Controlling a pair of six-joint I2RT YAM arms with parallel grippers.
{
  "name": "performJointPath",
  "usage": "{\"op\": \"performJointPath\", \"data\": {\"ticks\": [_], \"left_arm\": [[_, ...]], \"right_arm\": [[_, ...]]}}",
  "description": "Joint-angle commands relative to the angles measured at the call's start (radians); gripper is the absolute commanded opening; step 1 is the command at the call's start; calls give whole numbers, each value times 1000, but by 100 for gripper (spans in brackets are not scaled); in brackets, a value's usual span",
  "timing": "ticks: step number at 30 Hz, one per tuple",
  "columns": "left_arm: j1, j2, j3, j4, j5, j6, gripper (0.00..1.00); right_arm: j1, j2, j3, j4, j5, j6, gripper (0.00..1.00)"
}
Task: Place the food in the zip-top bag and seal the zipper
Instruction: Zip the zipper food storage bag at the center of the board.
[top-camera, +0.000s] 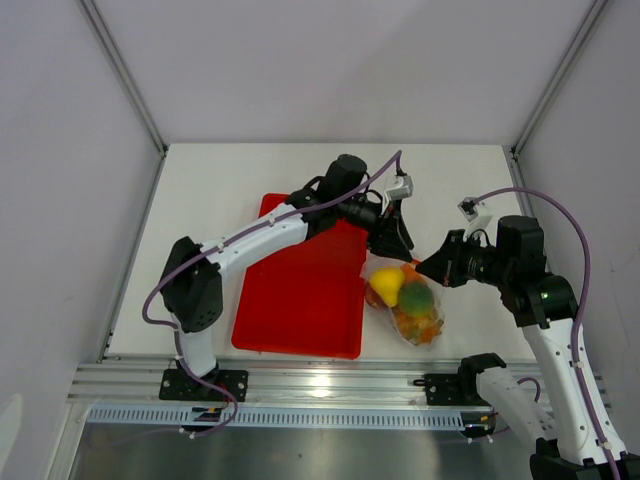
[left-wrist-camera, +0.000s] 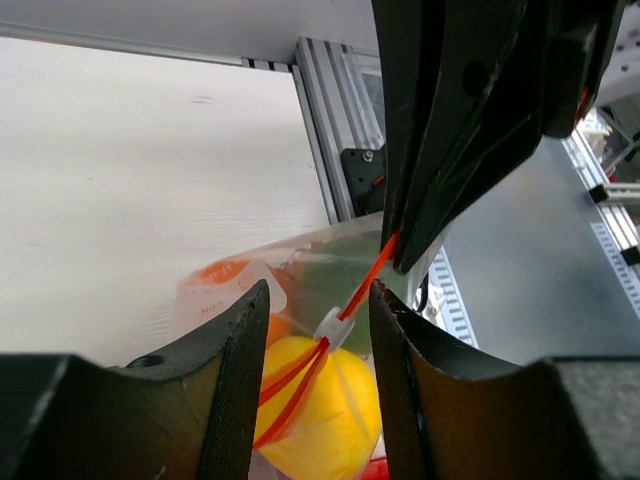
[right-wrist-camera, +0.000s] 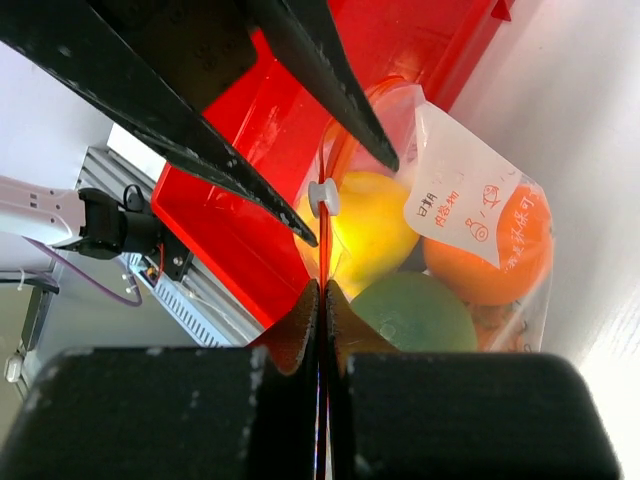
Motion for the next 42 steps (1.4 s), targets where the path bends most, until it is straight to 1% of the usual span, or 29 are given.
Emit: {"op": "performJointPath", "data": {"ticks": [1,7,11,14,17,18,19,20,21,23,25,29,31,33,37,42], "left_arm": [[3,-2,-16,34,89,73,46],[12,-17,-88,102,135,48,37],[12,-15,-104,120,149,38,32],[15,-14,-107,125,152,30,26],[22,-20,-110,154,152,-5,18],[22,-20,-112,158,152,-13,13],[25,-23,-113,163,148,-30,11],[25,-28,-116,175,141,-40,7],[28,-31,-118,175,131,-51,1],[32,-37,-119,175,102,-86,1],[34,-46,-118,163,66,-103,1],[35,-78,-112,80,10,-102,1],[35,-100,-104,14,-26,-103,1],[35,-124,-98,-45,-47,-111,1],[35,-179,-144,-59,-90,-152,1],[34,-230,-167,-88,-116,-154,1]], "right_arm": [[5,-6,32,40,-32,-22,0],[3,-10,28,26,-30,-27,0],[3,-9,24,28,-33,-27,0],[3,-10,23,29,-32,-28,0],[5,-7,23,25,-24,-30,0],[3,-7,23,20,-15,-31,0],[3,-7,23,15,-9,-30,0],[5,-6,23,14,-3,-30,0],[3,-4,23,11,19,-24,0],[0,-3,23,5,60,-13,0],[-6,3,23,-12,138,1,0],[-28,25,14,-43,255,24,0],[-37,46,12,-66,302,30,0],[-41,56,12,-78,332,35,0],[-47,79,14,-98,378,44,0],[-70,88,17,-121,450,56,0]]}}
